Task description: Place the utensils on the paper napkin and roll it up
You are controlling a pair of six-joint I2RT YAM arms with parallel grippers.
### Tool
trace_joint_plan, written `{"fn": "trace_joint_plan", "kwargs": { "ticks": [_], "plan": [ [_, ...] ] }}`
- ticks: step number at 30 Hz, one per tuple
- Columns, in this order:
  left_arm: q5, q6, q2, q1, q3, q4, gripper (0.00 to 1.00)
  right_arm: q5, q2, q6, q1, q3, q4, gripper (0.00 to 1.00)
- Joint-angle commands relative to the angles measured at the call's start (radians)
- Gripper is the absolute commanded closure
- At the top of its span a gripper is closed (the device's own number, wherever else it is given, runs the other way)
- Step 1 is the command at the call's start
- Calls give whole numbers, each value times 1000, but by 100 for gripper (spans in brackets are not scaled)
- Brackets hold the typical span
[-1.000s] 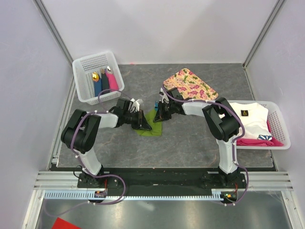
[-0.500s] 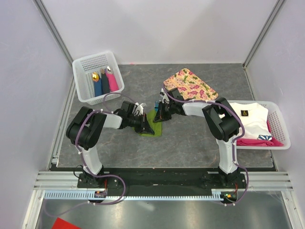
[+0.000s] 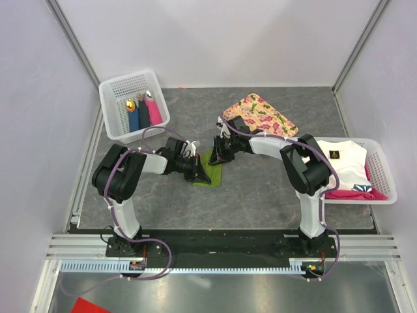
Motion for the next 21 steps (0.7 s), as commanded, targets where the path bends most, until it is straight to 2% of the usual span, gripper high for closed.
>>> {"fn": "trace_joint_plan", "kwargs": {
  "ticks": [1, 21],
  "plan": [
    [-152, 60, 36, 0, -11, -88, 96, 76, -91, -112, 9, 52, -112, 71],
    [-155, 88, 1, 3, -8, -103, 95, 103, 67, -113, 44, 10, -91, 85]
  ]
}}
